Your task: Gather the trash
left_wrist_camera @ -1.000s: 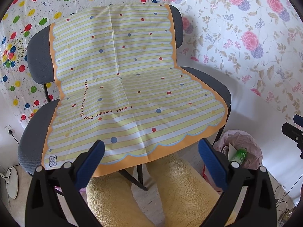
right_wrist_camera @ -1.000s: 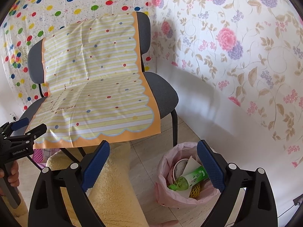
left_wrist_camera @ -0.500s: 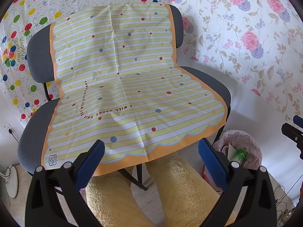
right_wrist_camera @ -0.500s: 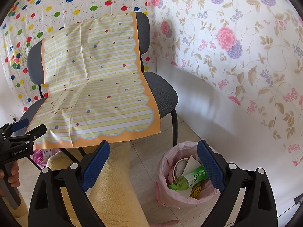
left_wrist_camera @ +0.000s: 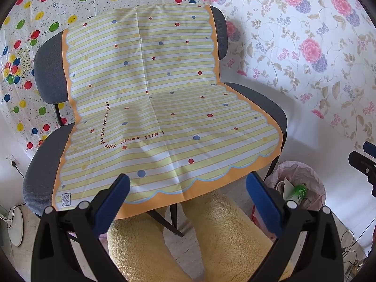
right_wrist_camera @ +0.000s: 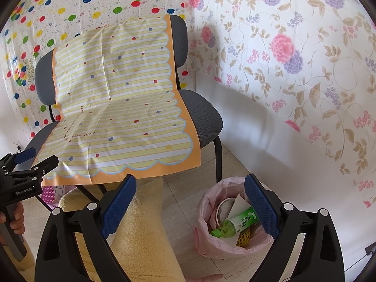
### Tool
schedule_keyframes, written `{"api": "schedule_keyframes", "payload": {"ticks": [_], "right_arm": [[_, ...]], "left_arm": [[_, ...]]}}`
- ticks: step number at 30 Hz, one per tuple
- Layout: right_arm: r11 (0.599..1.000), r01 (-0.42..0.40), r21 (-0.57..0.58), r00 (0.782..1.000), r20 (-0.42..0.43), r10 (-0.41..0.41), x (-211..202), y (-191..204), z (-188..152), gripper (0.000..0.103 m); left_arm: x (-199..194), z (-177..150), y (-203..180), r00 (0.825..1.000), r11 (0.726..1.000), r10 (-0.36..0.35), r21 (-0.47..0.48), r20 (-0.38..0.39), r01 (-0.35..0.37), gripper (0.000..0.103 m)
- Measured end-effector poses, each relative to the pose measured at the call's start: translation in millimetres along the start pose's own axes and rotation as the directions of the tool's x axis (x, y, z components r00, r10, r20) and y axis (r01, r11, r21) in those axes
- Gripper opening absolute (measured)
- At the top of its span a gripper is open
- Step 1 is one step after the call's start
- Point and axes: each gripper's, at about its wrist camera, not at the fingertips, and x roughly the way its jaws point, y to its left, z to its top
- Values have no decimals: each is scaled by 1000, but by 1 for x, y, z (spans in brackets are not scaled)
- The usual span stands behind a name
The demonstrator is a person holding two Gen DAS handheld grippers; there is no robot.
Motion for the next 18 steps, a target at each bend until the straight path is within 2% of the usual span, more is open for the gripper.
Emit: {"api": "schedule_keyframes", "payload": {"ticks": [18], "right_arm": [[1000,-1,0,1000,-2,1,0,0,0,93]], "left_arm": [[2,3,0,1000,1000,13,2,-10,-13,96]]}}
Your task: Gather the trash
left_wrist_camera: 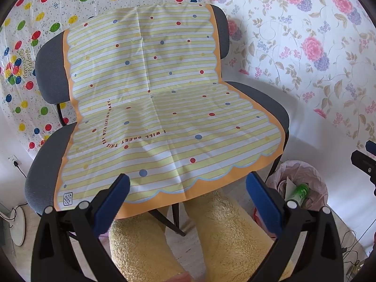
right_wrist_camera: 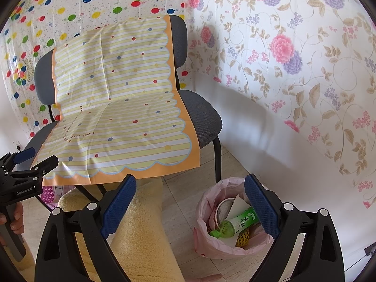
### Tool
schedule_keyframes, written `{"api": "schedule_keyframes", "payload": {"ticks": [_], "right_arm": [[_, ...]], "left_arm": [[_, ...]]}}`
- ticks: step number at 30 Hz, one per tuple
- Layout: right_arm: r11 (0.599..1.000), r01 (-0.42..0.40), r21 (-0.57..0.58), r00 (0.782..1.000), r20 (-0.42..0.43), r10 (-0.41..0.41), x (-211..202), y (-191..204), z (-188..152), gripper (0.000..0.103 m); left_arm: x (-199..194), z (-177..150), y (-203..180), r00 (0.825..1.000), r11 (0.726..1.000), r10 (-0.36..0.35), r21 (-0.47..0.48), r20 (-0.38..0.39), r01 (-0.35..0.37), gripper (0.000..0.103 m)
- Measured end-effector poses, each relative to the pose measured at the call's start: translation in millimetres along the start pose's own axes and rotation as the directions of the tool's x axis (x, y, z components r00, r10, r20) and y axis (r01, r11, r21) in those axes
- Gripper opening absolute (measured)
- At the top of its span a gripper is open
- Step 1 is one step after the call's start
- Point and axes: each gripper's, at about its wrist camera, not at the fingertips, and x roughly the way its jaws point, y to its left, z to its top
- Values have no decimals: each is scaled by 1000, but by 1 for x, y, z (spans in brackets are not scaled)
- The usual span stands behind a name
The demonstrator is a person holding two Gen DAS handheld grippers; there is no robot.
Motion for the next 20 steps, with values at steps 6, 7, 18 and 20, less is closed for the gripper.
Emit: {"api": "schedule_keyframes", "payload": {"ticks": [6,7,18,20], "right_arm": [[1000,-4,-1,1000,0,4,1,-1,0,93],[1000,-6,1,1000,-1,6,2,-2,0,93],[996,-80,-30,996,-49,78,55,17,21,93],[993,-105,-52,993,-58,102,73,26,30,93]], "left_arm": [[1,-1,0,1000,1000,1,2,-2,-1,96],[1,-1,1,1000,1000,-2,-4,1,2,96],[25,2,37,997,994,21,-107,-71,-29,96],[35,3,55,995,988,54,-140,-85,-66,96]]}}
